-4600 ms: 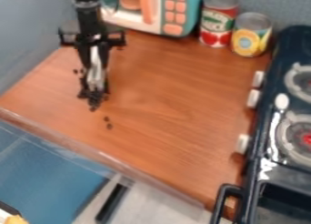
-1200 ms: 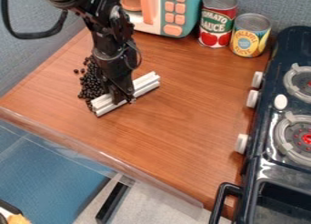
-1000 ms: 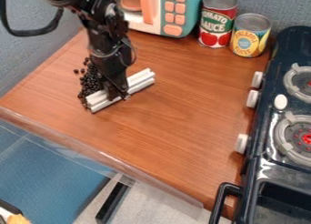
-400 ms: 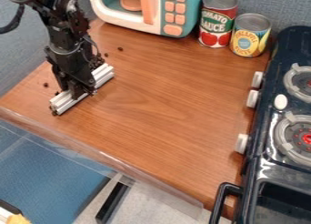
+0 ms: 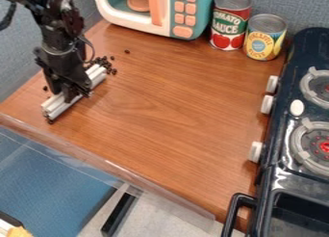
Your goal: Sweep into pile
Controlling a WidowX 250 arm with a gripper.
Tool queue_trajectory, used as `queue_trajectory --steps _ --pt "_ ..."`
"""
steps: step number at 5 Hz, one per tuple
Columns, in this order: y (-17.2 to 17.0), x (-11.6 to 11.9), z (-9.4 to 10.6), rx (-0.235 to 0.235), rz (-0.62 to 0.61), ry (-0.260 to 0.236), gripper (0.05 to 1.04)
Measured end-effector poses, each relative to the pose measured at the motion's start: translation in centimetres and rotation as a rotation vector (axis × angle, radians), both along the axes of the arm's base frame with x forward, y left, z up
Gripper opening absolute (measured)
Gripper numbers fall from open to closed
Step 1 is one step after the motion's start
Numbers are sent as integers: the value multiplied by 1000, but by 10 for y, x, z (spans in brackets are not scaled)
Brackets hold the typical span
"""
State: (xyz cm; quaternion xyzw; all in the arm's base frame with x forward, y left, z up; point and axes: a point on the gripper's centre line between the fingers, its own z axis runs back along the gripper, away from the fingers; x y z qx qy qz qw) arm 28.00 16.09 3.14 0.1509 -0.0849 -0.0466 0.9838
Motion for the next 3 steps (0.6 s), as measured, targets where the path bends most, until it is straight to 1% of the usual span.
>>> queue_trajectory --steps 1,2,3 --pt "-6 1 -1 -18 11 -2 324" --pt "-33 9 9 -57 -17 -14 324" --pt "-61 16 19 -76 -48 -29 324"
